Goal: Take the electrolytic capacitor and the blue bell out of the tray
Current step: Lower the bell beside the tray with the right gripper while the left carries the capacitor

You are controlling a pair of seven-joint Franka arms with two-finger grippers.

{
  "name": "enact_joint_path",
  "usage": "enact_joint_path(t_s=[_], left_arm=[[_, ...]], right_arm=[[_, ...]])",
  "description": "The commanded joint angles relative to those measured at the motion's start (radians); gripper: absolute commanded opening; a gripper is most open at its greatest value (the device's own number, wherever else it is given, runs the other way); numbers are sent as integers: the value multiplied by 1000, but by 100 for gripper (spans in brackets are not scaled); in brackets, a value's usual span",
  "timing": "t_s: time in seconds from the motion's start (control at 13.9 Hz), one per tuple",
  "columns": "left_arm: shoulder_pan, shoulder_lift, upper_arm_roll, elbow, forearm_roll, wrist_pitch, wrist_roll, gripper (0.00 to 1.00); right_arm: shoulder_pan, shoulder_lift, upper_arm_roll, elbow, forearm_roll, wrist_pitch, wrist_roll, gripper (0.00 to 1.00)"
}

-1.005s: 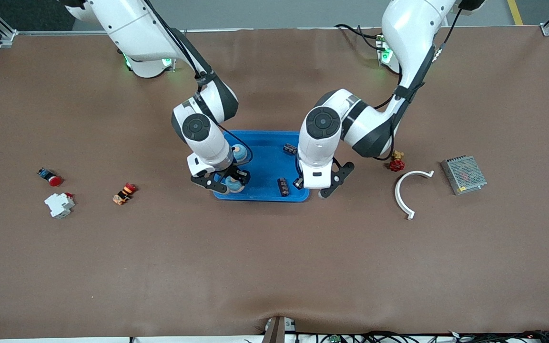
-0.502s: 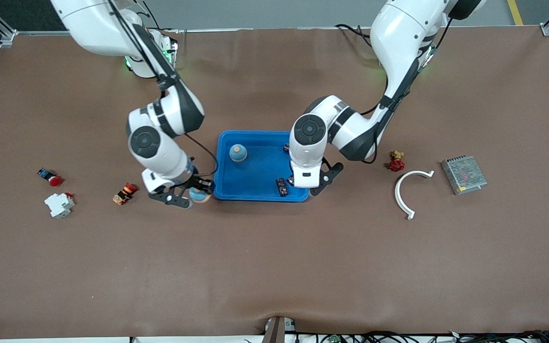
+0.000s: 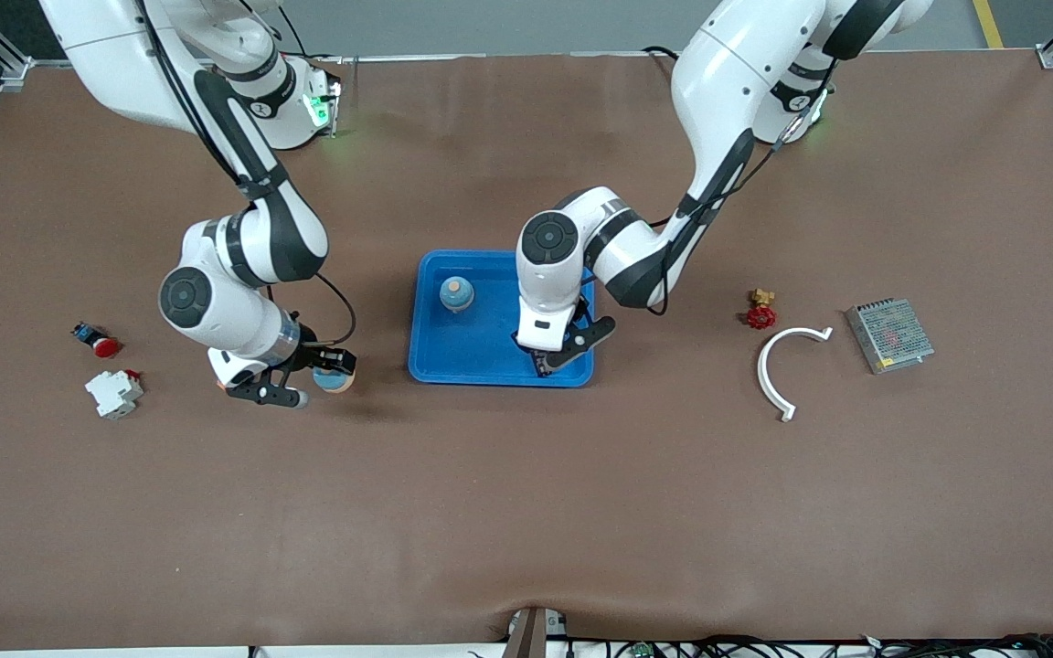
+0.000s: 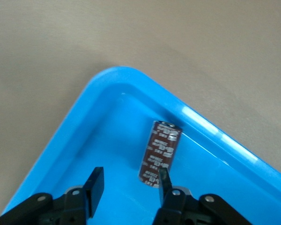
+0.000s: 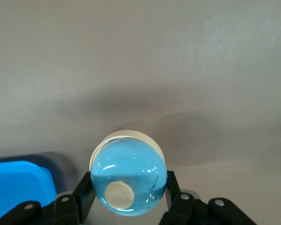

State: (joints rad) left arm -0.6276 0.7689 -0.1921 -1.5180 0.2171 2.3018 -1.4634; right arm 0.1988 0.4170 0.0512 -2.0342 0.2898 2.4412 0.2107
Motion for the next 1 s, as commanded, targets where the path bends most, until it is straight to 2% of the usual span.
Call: enact_joint_path(t_s=[0.0,0.07,0.22,0.29,0.36,0.5,0.72,0.93], left_arm=[[-6,41,2,27,28,48,57,55],[-6,49,2,27,30,65,67,55],[-7,75,3,27,37,123,71,54],[-7,84,2,27,42,142,71,50],[-7,87,2,27,45,146,71,40],[-6,81,3,27,53,146,72,0],[0,53,3,24,50,119,55,0],[26,-17,10,25,51,36,61,0]], right_arm=[[-38,-34,16,-43,139,25,-126,0],[-35,-23,15,-20,170,27,-134,0],[-36,14,15,29,173,24,-134,0],[-35,41,15,60,173,21,-132,0],[-30,72,15,95,173,18,-123,0],[-18,130,13,161,172,16,-102,0],[22,247,10,293,157,15,-19,0],[34,337,10,397,111,15,30,0]])
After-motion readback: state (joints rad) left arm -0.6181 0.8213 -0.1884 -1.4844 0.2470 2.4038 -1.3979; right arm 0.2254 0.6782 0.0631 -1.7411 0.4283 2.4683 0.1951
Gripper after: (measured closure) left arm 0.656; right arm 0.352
